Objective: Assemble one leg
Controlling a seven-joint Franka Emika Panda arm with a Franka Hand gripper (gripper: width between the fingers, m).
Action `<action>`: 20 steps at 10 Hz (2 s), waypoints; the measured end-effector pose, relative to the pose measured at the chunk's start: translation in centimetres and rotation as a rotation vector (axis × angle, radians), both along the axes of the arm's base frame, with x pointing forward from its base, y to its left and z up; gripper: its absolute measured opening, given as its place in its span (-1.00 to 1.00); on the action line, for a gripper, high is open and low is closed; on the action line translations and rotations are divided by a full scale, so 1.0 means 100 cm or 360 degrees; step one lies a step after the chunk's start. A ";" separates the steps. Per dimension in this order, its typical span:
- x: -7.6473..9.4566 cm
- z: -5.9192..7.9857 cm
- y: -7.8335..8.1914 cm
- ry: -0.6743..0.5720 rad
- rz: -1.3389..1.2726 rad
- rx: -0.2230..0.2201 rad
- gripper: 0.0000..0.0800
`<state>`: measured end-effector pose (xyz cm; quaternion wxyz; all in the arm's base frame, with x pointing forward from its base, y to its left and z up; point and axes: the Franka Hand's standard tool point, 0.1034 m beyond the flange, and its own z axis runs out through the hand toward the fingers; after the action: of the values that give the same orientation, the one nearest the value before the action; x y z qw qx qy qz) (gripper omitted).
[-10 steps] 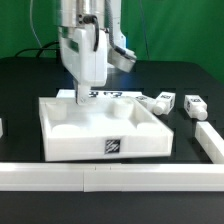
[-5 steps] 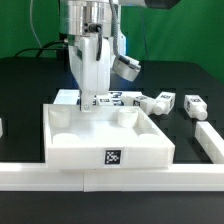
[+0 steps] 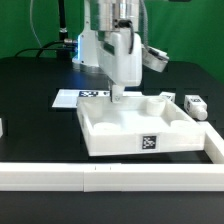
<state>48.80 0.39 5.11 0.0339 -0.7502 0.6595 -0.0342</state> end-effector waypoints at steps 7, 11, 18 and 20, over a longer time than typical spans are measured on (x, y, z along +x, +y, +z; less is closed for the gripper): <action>0.013 -0.031 0.004 0.0068 -0.0155 0.0001 -0.87; 0.017 -0.032 0.038 0.0169 -0.0269 0.0045 -0.86; 0.018 -0.032 0.044 0.0256 -0.0226 0.0000 -0.86; 0.018 -0.032 0.044 0.0253 -0.0225 -0.0001 -0.86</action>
Offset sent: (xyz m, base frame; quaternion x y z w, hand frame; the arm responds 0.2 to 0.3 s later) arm 0.0244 -0.0033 -0.0220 -0.0146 -0.0277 0.0397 0.9987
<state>50.56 4.79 1.94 -0.0214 -0.7021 0.7114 0.0229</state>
